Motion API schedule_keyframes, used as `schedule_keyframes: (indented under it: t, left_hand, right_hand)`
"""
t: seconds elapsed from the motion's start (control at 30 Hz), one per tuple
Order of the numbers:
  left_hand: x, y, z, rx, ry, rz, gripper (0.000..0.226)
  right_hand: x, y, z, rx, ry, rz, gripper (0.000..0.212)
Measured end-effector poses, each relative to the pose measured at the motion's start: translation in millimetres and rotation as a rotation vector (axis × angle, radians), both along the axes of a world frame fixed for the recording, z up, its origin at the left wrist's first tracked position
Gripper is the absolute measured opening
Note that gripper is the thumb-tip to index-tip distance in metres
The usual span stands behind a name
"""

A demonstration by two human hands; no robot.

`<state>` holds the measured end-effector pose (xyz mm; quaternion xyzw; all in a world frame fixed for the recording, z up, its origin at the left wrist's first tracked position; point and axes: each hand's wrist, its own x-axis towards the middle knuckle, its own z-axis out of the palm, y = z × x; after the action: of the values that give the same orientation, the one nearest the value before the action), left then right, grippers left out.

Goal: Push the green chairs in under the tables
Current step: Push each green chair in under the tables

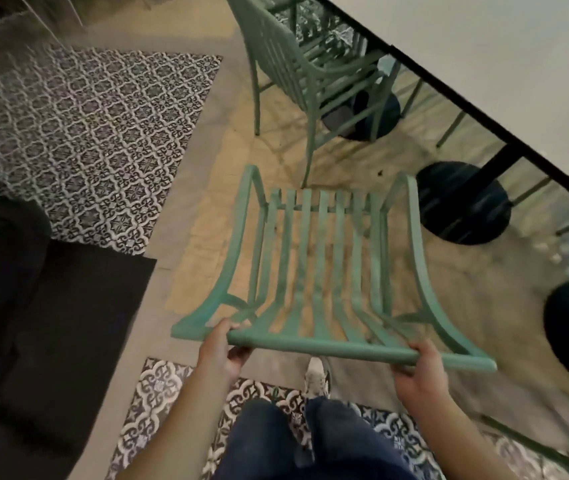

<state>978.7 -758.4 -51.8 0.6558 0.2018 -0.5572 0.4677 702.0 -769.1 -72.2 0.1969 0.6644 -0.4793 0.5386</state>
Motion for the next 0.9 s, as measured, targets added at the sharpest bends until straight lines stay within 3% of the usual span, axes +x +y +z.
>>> schedule_keyframes:
  t: [0.37, 0.5, 0.53, 0.6, 0.67, 0.73, 0.83, 0.9]
  left_hand:
    - [83.6, -86.5, -1.8, -0.009, -0.003, -0.331, 0.016]
    - [103.9, -110.8, -7.0, -0.034, 0.020, -0.482, 0.006]
    - [108.2, -113.1, -8.7, -0.028, 0.010, -0.547, 0.010]
    - [117.0, -114.7, -6.6, 0.003, -0.043, -0.659, 0.025]
    - [130.5, -113.0, -3.2, 0.018, -0.175, -0.669, 0.047]
    - [146.2, -112.1, 4.2, -0.035, -0.516, -0.680, 0.067]
    - [161.8, -114.5, 24.5, -0.382, -1.101, -0.994, 0.075]
    - [161.6, -121.3, 23.8, -0.651, -1.285, -1.447, 0.063]
  right_hand:
    - [95.0, -2.7, 10.2, -0.046, -0.030, -0.318, 0.007]
    - [115.4, -8.0, 13.7, -0.047, 0.011, -0.400, 0.008]
    - [119.9, -8.9, 14.3, -0.046, 0.045, -0.421, 0.012]
    - [126.9, -6.9, 10.9, 0.024, 0.203, -0.408, 0.046]
    - [132.2, 6.6, 16.4, 0.155, 0.496, -0.301, 0.083]
    - [130.7, 25.5, 28.2, 0.209, 0.844, -0.097, 0.095]
    - [122.6, 47.2, 31.3, 0.152, 1.369, 0.435, 0.083]
    - [119.9, 49.9, 24.9, 0.034, 1.464, 0.889, 0.069]
